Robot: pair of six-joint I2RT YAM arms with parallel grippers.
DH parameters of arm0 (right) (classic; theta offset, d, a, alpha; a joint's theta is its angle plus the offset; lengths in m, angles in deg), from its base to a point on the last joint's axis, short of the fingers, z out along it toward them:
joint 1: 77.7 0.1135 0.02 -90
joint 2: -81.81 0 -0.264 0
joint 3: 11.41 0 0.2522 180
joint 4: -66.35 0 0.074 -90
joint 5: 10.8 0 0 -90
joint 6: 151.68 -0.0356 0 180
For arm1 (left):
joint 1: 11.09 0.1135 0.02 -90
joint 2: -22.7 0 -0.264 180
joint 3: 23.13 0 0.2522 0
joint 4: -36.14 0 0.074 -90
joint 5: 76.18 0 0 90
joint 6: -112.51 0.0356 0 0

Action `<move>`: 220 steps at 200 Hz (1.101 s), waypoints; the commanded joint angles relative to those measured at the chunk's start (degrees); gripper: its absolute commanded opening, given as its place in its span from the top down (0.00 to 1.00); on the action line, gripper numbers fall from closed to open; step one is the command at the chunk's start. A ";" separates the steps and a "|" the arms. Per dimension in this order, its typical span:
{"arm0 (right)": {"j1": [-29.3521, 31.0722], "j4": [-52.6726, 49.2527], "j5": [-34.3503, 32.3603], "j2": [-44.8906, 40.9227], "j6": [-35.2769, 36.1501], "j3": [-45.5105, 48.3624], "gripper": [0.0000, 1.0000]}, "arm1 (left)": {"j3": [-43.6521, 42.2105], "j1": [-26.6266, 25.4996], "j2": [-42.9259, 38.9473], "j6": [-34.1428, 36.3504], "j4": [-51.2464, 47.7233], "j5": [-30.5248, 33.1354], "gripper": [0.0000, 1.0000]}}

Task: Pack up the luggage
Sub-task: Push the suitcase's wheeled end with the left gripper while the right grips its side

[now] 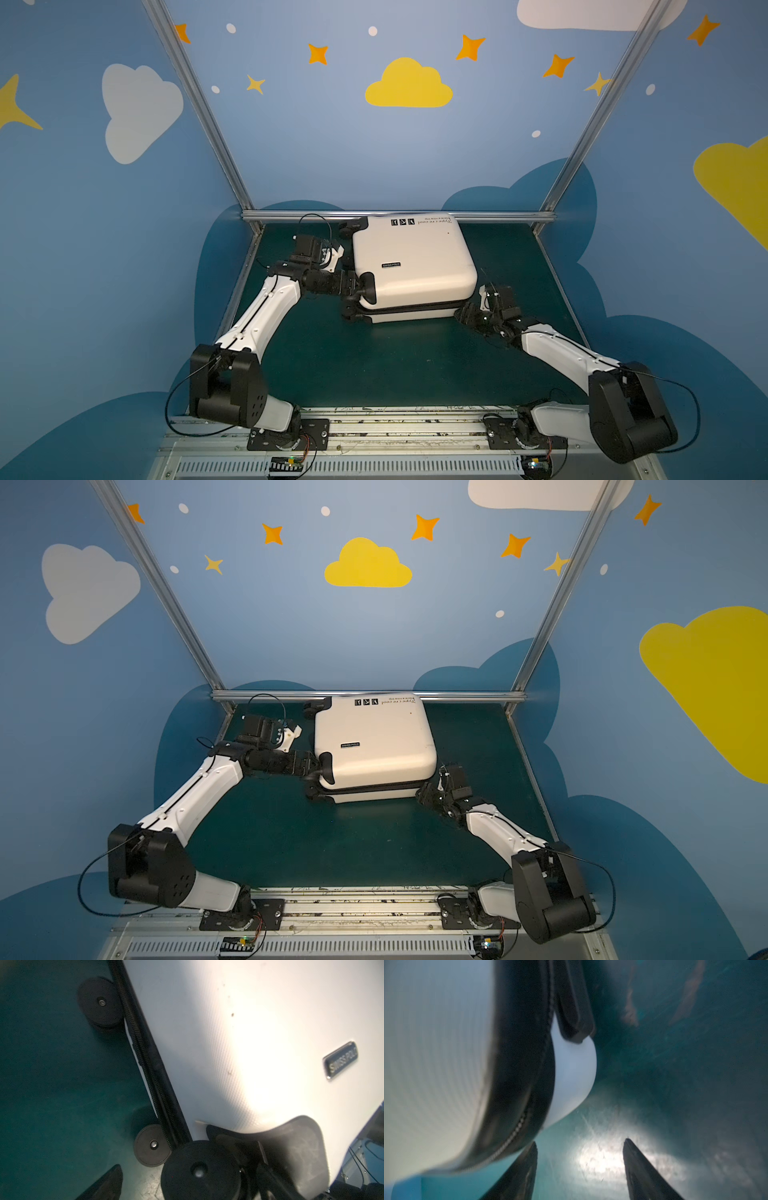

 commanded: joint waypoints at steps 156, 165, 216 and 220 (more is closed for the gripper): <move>-14.50 -7.93 7.02 9.46 2.95 -18.64 0.37 | -3.33 -16.16 -14.79 -8.74 4.65 4.50 0.01; -14.59 -7.94 7.21 8.19 3.05 -17.23 0.37 | -1.87 -13.55 -14.34 -8.15 5.12 3.27 0.01; -14.63 -7.32 10.39 6.34 3.06 -12.58 0.37 | 10.17 1.15 -3.10 -7.58 8.60 -0.70 0.01; -14.67 -7.20 10.75 6.49 2.92 -12.39 0.37 | 11.28 2.16 -2.01 -7.70 8.87 -0.88 0.01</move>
